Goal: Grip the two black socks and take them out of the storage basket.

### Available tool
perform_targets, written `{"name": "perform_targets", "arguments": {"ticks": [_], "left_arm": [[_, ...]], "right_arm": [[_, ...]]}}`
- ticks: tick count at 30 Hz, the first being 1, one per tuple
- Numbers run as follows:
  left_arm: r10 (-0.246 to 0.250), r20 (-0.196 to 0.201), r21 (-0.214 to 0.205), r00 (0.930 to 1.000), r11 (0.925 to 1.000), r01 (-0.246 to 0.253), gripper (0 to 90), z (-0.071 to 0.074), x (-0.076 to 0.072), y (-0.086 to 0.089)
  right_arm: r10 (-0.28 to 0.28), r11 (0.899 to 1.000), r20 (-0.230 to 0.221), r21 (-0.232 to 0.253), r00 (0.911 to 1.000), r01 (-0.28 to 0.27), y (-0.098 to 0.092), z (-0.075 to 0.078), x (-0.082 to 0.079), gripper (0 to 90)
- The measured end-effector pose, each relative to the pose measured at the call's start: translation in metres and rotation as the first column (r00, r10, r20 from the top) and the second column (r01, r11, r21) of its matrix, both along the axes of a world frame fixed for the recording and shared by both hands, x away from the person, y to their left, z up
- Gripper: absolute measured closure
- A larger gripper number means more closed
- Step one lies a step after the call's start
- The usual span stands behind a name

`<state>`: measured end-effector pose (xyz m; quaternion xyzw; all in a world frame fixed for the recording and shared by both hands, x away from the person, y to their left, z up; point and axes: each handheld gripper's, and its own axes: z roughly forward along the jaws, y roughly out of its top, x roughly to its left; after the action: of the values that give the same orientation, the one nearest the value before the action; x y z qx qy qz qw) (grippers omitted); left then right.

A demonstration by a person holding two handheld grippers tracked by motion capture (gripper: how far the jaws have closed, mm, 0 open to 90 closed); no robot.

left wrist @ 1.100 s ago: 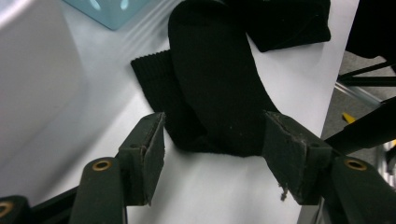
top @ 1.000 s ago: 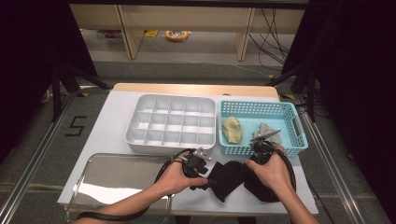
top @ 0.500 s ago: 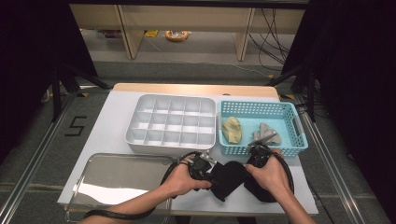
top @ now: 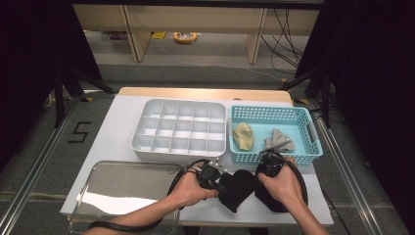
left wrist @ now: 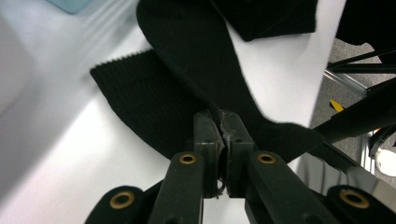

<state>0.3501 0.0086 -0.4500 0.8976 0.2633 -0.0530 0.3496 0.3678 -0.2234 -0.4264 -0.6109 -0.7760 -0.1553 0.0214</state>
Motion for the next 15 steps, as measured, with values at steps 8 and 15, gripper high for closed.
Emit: {"name": "perform_targets", "arguments": {"ticks": [8,15], "left_arm": [[0.035,0.083,-0.04,0.9959,0.9987,-0.031,86.2,0.031,-0.009,0.049],[0.122,0.092,-0.053,0.9882,0.9917,-0.117,86.1,0.044,-0.013,0.079]], "right_arm": [[0.064,0.998,0.06,0.014,0.9961,-0.065,0.018,0.009,-0.007,87.4],[0.185,0.981,0.111,0.042,0.9765,-0.191,0.042,0.005,-0.014,85.8]]}}
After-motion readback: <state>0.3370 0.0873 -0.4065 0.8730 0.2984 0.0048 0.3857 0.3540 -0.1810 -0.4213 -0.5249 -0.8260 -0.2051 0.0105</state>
